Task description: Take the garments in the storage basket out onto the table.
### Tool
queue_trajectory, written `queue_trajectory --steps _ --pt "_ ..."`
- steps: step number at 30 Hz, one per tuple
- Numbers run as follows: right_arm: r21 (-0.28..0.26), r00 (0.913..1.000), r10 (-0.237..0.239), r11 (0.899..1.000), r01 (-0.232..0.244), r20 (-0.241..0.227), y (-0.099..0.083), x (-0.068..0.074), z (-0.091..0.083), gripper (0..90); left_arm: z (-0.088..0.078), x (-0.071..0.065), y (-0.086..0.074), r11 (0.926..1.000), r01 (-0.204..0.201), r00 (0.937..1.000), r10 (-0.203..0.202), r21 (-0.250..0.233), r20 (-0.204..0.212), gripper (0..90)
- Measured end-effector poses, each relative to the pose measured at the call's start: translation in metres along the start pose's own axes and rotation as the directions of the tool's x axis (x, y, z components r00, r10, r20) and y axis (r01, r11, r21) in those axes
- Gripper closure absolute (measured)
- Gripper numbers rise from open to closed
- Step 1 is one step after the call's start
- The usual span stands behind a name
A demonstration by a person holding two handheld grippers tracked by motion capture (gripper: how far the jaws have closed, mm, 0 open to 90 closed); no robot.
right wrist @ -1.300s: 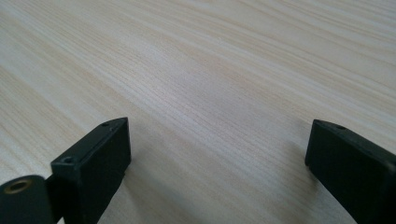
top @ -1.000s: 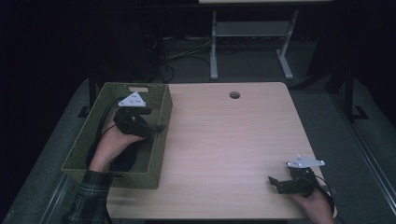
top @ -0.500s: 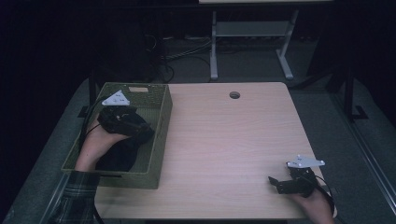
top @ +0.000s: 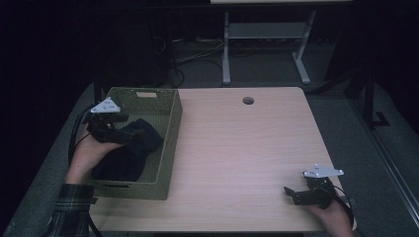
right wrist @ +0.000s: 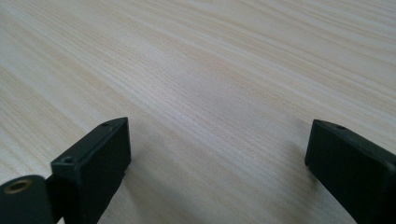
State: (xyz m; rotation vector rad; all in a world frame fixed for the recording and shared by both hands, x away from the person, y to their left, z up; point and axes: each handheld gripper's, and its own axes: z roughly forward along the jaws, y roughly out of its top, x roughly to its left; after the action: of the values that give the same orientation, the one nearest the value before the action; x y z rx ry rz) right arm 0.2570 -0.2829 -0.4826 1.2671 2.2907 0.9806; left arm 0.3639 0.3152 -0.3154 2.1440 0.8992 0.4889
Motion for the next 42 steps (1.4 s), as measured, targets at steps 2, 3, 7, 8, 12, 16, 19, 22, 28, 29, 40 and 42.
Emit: queue_trajectory --steps 2,3,7,8,12,16,19,22,28,29,40,42 --pt "0.000 1.0000 -0.001 1.000 0.001 0.000 0.000 0.000 0.000 6.5 -0.001 0.002 -0.002 1.0000 0.004 1.0000 -0.004 0.005 -0.002 13.6" --pt "0.000 1.0000 0.000 1.000 0.000 0.000 0.000 0.000 0.000 6.5 -0.002 0.005 -0.006 0.9998 0.018 0.9998 -0.018 0.010 -0.008 13.6" --pt "0.000 1.0000 0.000 1.000 0.000 0.000 0.000 0.000 0.000 6.5 -0.004 0.011 -0.014 0.9988 0.042 0.9987 -0.042 0.024 -0.028 13.1" --pt "0.000 1.0000 -0.001 1.000 0.001 0.000 0.000 0.000 0.000 6.6 -0.004 0.013 -0.016 0.9986 0.047 0.9985 -0.046 0.025 -0.030 13.1" --pt "0.000 1.0000 0.000 1.000 0.000 -0.001 0.000 0.000 0.000 6.5 -0.003 0.016 -0.024 0.9975 0.060 0.9978 -0.059 0.037 -0.029 12.9" --pt "0.000 1.0000 0.001 1.000 -0.001 -0.002 0.000 0.000 0.000 6.5 -0.002 0.018 -0.028 0.9965 0.068 0.9974 -0.066 0.049 -0.030 12.8" --pt "0.000 1.0000 0.001 1.000 -0.001 0.000 0.000 0.000 0.000 6.5 0.001 0.020 -0.033 0.9944 0.083 0.9964 -0.082 0.064 -0.021 12.8" --pt "0.000 1.0000 0.000 1.000 0.000 0.000 0.000 0.000 0.000 6.5 0.003 0.021 -0.035 0.9932 0.088 0.9961 -0.087 0.076 -0.015 12.7" --pt "0.000 1.0000 0.001 1.000 -0.001 0.000 0.000 0.000 0.000 6.5 0.013 0.024 -0.040 0.9857 0.101 0.9949 -0.099 0.136 -0.016 12.7" --pt "0.001 1.0000 0.003 1.000 -0.003 0.001 0.000 0.000 0.000 6.5 0.014 0.023 -0.041 0.9837 0.101 0.9949 -0.099 0.149 -0.021 12.7" --pt "0.001 1.0000 0.003 1.000 -0.003 0.002 0.000 0.000 0.000 6.5 0.027 0.025 -0.051 0.9632 0.101 0.9948 -0.098 0.249 -0.025 13.7" --pt "0.001 1.0000 0.003 1.000 -0.003 0.001 0.000 0.000 0.000 6.5 0.028 0.025 -0.052 0.9606 0.102 0.9948 -0.099 0.259 -0.025 14.8"
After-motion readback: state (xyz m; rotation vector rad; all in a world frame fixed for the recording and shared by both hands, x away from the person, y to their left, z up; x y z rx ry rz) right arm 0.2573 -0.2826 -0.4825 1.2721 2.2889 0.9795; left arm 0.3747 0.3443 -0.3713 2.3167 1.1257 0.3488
